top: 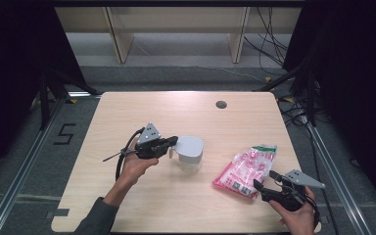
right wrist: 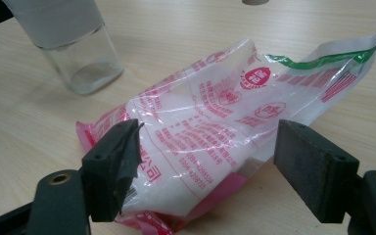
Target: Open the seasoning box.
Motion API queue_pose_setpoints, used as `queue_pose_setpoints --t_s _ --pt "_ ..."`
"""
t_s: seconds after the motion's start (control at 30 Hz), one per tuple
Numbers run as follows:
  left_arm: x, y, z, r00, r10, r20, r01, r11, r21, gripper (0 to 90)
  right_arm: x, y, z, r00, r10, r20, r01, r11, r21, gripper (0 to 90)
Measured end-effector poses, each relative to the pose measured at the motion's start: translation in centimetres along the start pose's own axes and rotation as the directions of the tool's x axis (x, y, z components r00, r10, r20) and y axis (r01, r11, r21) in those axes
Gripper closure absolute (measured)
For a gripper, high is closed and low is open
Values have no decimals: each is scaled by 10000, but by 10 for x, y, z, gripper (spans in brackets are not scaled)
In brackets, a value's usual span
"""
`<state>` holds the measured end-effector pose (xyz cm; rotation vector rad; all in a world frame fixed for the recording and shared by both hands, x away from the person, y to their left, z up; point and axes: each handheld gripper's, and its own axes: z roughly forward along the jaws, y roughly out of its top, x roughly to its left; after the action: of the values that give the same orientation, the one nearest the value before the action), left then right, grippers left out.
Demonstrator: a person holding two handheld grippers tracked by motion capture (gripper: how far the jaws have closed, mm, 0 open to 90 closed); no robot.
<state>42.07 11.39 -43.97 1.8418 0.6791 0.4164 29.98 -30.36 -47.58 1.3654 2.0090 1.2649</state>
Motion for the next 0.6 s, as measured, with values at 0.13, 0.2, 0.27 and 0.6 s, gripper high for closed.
queue_pose_setpoints --t_s 0.13,0.2,0.27,0.6 --pt "0 1 4 10000 -8 -17 8 10000 68 889 -1 1 1 9998 -216 -44 215 9998 -54 266" --pt "-1 1 5 10000 -59 4 59 9999 83 890 -1 1 0 9993 -360 -55 360 9993 27 266" --pt "-1 1 5 10000 -31 -11 31 9999 97 890 -1 1 0 9994 -335 -67 335 9994 11 267" --pt "3 0 4 10000 -74 23 74 10000 2 890 14 9 1 9869 -1407 -788 1348 9879 -762 464"
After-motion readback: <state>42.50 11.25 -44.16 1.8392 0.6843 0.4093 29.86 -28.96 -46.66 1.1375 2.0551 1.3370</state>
